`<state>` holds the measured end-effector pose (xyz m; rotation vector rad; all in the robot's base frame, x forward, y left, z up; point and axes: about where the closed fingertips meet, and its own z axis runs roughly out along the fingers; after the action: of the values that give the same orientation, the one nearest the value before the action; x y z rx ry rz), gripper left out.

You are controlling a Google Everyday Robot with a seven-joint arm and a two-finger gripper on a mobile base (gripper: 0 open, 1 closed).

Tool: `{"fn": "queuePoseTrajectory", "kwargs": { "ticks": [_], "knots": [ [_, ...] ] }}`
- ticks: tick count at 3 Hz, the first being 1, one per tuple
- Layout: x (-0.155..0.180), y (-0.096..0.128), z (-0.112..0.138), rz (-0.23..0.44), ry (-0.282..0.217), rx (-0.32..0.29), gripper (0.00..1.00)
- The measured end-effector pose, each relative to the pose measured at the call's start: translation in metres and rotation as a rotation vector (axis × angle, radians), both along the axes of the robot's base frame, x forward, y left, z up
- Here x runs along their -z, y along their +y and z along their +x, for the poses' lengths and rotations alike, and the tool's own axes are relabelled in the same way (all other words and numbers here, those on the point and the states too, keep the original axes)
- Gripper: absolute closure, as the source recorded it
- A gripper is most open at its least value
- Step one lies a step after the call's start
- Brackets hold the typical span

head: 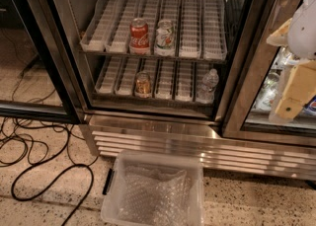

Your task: Pick 7up can from middle shelf of fridge

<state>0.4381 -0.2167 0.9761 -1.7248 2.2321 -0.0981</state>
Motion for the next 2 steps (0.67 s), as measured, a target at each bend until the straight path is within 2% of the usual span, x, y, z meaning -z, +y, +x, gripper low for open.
{"fn": "queuePoseTrajectory", "kwargs": {
  "ticks": [1, 2],
  "knots": [
    [0.000, 0.000, 0.000, 0.000, 0.000, 0.000, 0.00],
    [0.015, 0.001, 0.008, 0.026, -0.028, 0.070, 0.00]
  ]
}}
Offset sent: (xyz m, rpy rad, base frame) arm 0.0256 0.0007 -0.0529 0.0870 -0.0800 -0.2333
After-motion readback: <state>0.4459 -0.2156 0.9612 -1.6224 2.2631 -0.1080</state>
